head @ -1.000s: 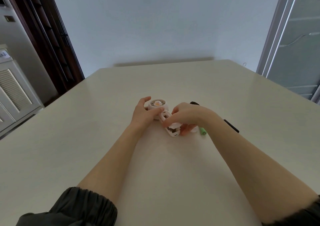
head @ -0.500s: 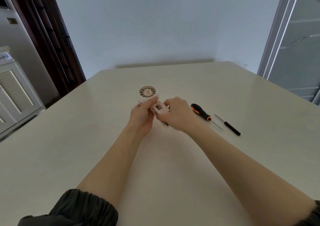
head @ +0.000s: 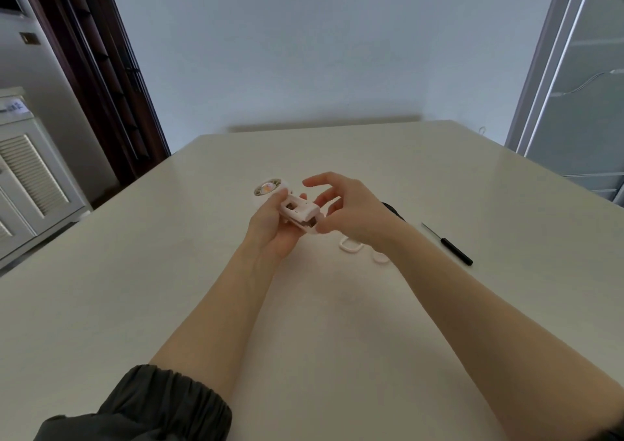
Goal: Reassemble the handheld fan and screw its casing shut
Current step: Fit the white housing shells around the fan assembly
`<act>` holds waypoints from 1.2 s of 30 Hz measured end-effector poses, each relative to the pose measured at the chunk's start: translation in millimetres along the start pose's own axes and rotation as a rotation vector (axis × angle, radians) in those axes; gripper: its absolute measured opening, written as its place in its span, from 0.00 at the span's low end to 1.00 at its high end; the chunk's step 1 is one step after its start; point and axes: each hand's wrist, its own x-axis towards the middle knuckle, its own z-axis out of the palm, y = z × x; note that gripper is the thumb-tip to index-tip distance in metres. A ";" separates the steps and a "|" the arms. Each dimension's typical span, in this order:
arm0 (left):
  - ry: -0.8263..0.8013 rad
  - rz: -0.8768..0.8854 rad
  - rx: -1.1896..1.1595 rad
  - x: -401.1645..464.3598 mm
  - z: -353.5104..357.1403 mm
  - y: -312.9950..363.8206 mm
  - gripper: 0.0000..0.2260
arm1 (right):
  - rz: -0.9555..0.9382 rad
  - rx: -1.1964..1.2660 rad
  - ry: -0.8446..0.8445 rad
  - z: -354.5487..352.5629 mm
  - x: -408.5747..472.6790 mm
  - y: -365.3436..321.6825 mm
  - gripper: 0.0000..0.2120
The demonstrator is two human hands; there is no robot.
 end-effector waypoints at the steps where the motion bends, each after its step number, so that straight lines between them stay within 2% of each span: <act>1: -0.012 0.000 -0.016 -0.5 0.1 0.6 0.04 | 0.012 0.044 0.010 -0.4 0.0 -0.2 0.29; 2: -0.025 0.002 -0.029 -0.8 -0.1 0.9 0.01 | 0.029 0.101 0.012 -0.7 -0.1 -0.7 0.27; 8: -0.056 -0.031 -0.058 -2.5 1.1 0.3 0.05 | 0.160 0.419 0.042 1.2 2.1 -2.5 0.17; 13: -0.053 -0.031 -0.059 -5.1 4.5 -2.1 0.06 | 0.295 0.601 0.091 6.1 4.2 -5.1 0.16; 20: -0.028 -0.046 -0.015 -7.2 6.2 -2.9 0.07 | 0.436 0.834 0.048 10.2 4.5 -4.4 0.17; 25: -0.021 -0.013 0.022 -8.0 8.7 -2.2 0.08 | 0.439 0.845 0.036 13.5 2.8 -6.9 0.16; 30: -0.044 0.011 0.034 -9.0 8.5 -3.5 0.09 | 0.424 0.804 0.066 16.8 2.9 -6.6 0.20; 36: -0.079 0.047 0.027 -6.6 6.1 -3.8 0.07 | 0.409 0.825 0.064 16.7 3.5 -6.5 0.13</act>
